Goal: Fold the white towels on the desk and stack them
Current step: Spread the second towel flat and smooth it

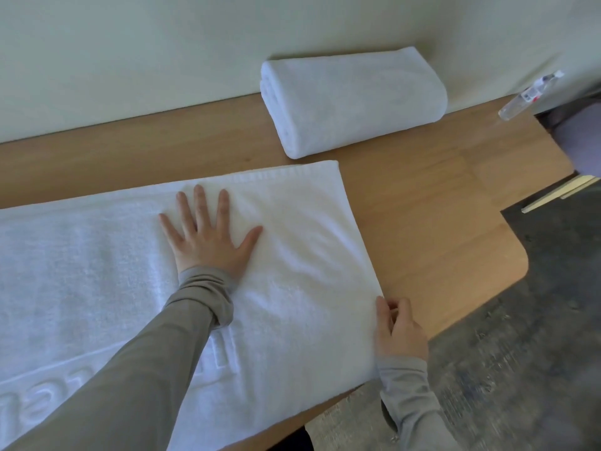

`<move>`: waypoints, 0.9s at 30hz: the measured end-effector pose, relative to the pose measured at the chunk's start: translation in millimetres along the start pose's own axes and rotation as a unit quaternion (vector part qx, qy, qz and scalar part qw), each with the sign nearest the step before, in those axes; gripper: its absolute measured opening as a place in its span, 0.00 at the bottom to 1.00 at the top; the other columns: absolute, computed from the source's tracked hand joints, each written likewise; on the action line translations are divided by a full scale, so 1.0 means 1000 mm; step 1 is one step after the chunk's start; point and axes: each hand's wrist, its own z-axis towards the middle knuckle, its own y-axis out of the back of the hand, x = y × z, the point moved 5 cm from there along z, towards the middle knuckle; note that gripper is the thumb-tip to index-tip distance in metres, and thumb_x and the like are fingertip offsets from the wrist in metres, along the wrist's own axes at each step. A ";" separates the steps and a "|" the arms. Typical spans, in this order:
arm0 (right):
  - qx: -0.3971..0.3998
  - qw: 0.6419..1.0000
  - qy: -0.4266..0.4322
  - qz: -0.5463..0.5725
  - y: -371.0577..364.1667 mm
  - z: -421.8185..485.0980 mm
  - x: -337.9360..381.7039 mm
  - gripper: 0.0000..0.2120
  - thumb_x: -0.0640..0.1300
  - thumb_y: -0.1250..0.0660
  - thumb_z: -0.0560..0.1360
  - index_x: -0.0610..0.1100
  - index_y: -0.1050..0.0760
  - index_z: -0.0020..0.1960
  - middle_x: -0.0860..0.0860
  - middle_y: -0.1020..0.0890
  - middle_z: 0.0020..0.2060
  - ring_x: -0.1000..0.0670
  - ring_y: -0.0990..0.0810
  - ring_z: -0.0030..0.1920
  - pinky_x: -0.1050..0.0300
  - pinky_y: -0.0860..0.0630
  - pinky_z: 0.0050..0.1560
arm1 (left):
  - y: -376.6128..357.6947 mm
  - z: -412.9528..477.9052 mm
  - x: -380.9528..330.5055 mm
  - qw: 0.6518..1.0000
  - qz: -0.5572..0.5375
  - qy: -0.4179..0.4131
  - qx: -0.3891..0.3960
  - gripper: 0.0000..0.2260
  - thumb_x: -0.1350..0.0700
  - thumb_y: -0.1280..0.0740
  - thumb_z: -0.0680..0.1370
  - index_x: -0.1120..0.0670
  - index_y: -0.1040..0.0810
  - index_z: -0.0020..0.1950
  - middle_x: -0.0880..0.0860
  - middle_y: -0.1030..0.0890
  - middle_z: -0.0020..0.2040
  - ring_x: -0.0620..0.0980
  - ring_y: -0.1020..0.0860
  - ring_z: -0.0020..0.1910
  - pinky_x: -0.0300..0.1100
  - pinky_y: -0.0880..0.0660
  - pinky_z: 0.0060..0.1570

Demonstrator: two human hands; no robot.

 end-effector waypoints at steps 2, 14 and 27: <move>0.021 0.999 0.015 -0.042 -0.002 0.004 0.001 0.13 0.51 0.41 0.78 0.40 0.29 0.47 0.45 0.23 0.30 0.40 0.22 0.34 0.54 0.31 0.32 | 0.001 0.000 0.000 1.000 0.000 -0.003 -0.001 0.39 0.27 0.61 0.71 0.46 0.54 0.77 0.55 0.53 0.78 0.60 0.57 0.76 0.64 0.61 0.71; 0.123 0.889 0.412 -0.154 -0.088 -0.100 0.147 0.27 0.54 0.50 0.78 0.42 0.38 0.73 0.47 0.37 0.73 0.48 0.42 0.74 0.43 0.45 0.69 | -0.003 0.000 0.001 1.000 0.008 -0.004 -0.002 0.38 0.28 0.63 0.72 0.46 0.53 0.77 0.55 0.53 0.78 0.60 0.57 0.76 0.64 0.60 0.70; 0.077 0.935 0.291 -0.186 -0.012 -0.017 0.075 0.31 0.56 0.60 0.80 0.36 0.48 0.74 0.40 0.42 0.74 0.41 0.43 0.74 0.47 0.49 0.72 | 0.006 -0.003 -0.003 1.000 -0.016 -0.007 0.002 0.28 0.40 0.60 0.79 0.49 0.48 0.77 0.57 0.50 0.78 0.62 0.54 0.76 0.66 0.58 0.70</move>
